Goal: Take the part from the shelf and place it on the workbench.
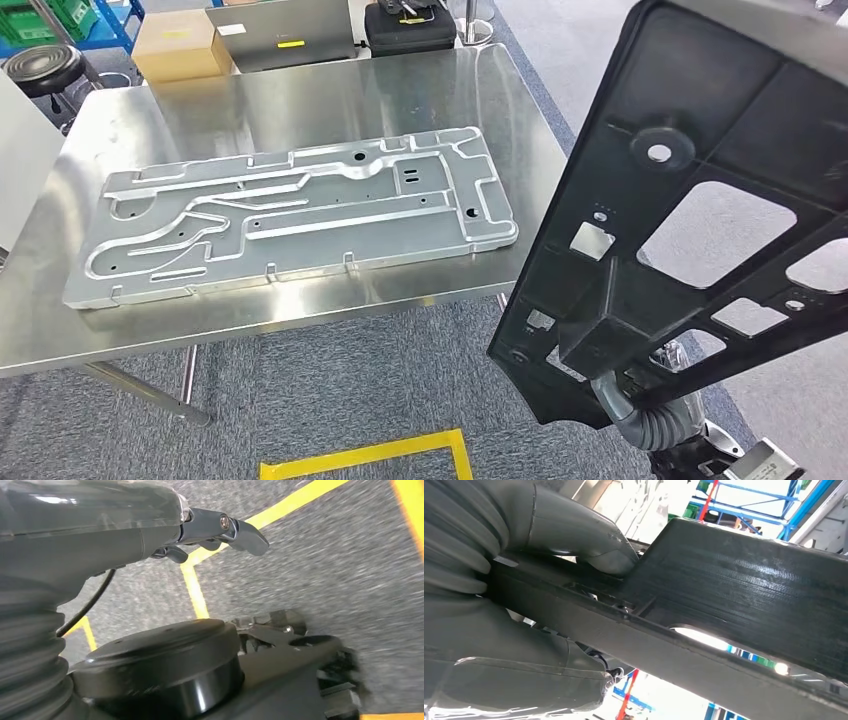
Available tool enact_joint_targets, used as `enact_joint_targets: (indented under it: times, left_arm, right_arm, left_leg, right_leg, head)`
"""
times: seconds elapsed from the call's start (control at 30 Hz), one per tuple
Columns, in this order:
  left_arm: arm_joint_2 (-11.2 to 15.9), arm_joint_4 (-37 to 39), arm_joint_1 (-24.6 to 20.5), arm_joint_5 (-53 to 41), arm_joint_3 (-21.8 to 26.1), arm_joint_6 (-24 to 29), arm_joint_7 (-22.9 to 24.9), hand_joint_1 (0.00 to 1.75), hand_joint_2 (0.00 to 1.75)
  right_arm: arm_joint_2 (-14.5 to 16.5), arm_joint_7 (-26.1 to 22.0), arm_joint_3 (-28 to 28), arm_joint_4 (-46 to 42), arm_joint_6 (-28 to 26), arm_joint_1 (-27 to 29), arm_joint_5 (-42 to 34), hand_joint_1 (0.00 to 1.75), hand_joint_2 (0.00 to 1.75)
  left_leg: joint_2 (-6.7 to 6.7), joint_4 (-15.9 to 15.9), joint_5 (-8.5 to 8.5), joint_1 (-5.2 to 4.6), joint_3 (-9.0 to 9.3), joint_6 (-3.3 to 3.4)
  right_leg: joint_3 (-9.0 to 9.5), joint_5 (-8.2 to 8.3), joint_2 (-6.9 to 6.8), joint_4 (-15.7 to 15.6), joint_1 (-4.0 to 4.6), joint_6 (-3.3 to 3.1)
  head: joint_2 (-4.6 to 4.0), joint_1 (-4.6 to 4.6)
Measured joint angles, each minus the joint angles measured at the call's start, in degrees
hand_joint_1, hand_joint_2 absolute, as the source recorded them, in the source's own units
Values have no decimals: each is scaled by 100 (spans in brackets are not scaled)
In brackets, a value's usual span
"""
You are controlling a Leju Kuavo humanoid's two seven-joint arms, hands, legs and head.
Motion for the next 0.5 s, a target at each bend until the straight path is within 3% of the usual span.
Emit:
enact_joint_targets:
  times: [0.03, 0.07, 0.1, 0.17, 0.23, 0.33, 0.37, 0.43, 0.5]
  left_arm:
    - [0, 0, -14, 5, 4, -3, -3, 0, 175]
    - [0, 0, -28, 7, 8, -5, -4, 0, 175]
    - [0, 0, -32, 8, 11, -5, -3, 0, 175]
    - [1, 0, -20, 12, 19, -5, -2, 0, 175]
    - [0, 0, -15, 4, 26, -17, -3, 0, 175]
    - [-6, 0, -44, -90, 17, -72, 7, 0, 175]
    - [-7, 0, -55, -132, 5, -90, 16, 0, 175]
    - [-14, 0, -75, -181, -28, -112, 37, 0, 175]
    - [-20, 0, -70, -196, -51, -123, 50, 0, 175]
  right_arm:
    - [-3, 1, 0, 5, 9, -6, -1, 175, 175]
    - [-7, 1, 0, 11, 12, -14, -2, 175, 175]
    - [-11, 2, 0, 19, 15, -27, -3, 175, 175]
    - [-22, 14, 1, 45, 18, -87, -1, 175, 175]
    - [-65, 115, 4, 105, 9, -229, 45, 175, 175]
    - [-277, 507, 43, 337, -98, -788, 308, 175, 175]
    - [-379, 647, 74, 499, -164, -1103, 423, 175, 175]
    - [-575, 834, 144, 864, -271, -1728, 562, 175, 175]
    - [-701, 896, 209, 1134, -305, -2105, 584, 175, 175]
  left_leg:
    - [0, 126, -132, 2, -166, -4]
    - [1, 76, -160, 4, -248, 2]
    - [1, -139, -46, 6, -256, 15]
    - [5, -798, 566, -3, -200, 67]
    - [14, -1199, 1013, -37, -156, 132]
    - [18, -1335, 1036, -55, 5, 240]
    - [26, -1385, 1021, -49, 82, 277]
    - [47, -1445, 982, -46, 207, 348]
    - [22, -1457, 905, -48, 286, 390]
  right_leg:
    - [75, -63, 2, 0, 0, 1]
    - [162, -130, 5, 0, 0, 5]
    - [255, -197, 9, 0, 1, 12]
    - [431, -338, 19, 7, 8, 42]
    - [540, -461, 46, -2, 16, 112]
    - [606, -451, 80, 119, -7, 228]
    - [540, -409, 69, 289, -14, 253]
    - [165, -463, 35, 846, -21, 294]
    - [-359, -740, 25, 1463, -17, 319]
  head:
    - [0, 0]
    - [0, 1]
    - [0, 1]
    - [0, 1]
    - [0, 1]
    - [0, 1]
    - [0, 2]
    - [0, 2]
    - [0, 2]
